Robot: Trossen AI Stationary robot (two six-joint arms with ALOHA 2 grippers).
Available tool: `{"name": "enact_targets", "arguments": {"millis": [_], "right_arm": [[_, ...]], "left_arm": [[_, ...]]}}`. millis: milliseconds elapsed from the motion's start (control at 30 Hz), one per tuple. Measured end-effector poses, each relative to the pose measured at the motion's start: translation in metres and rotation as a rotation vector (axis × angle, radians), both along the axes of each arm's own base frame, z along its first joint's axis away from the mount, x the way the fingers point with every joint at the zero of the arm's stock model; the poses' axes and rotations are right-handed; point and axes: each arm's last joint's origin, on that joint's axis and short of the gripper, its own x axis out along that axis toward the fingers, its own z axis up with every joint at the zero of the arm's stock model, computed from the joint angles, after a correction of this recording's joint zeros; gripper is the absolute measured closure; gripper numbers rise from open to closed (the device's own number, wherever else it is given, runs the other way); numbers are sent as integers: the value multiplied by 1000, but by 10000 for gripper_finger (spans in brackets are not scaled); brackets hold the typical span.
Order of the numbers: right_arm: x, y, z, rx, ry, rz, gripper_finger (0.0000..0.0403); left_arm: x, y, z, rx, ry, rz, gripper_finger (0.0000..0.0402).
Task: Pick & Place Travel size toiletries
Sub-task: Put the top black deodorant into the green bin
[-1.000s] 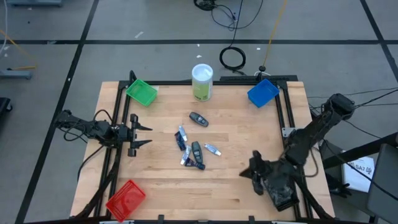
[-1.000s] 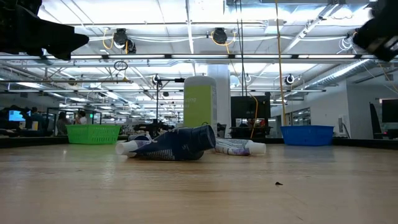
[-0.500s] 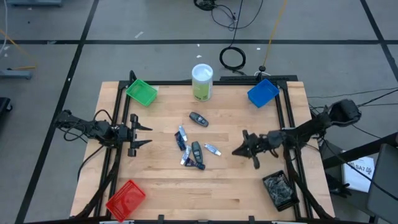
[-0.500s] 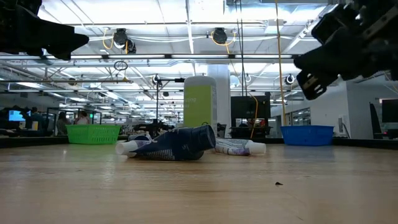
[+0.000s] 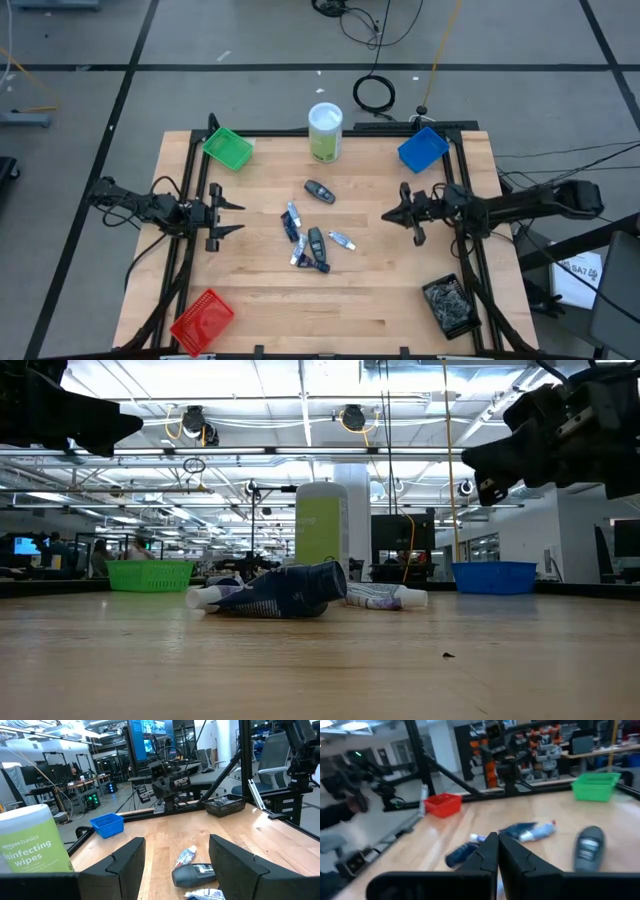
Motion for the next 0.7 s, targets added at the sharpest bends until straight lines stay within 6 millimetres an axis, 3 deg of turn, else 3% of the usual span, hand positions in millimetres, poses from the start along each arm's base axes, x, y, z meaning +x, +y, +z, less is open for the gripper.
{"name": "enact_targets", "arguments": {"millis": [367,567,700], "right_arm": [[-16,-2,4,-72,29,-31,403],[-24,-1,8,-76,16,-69,403],[-28,0,11,-105,-7,-71,403]], "left_arm": [[0,0,3,-17,-28,-1,185],[-1,0,6,-180,-53,-18,185],[-1,1,6,-201,-55,0,185]]}}
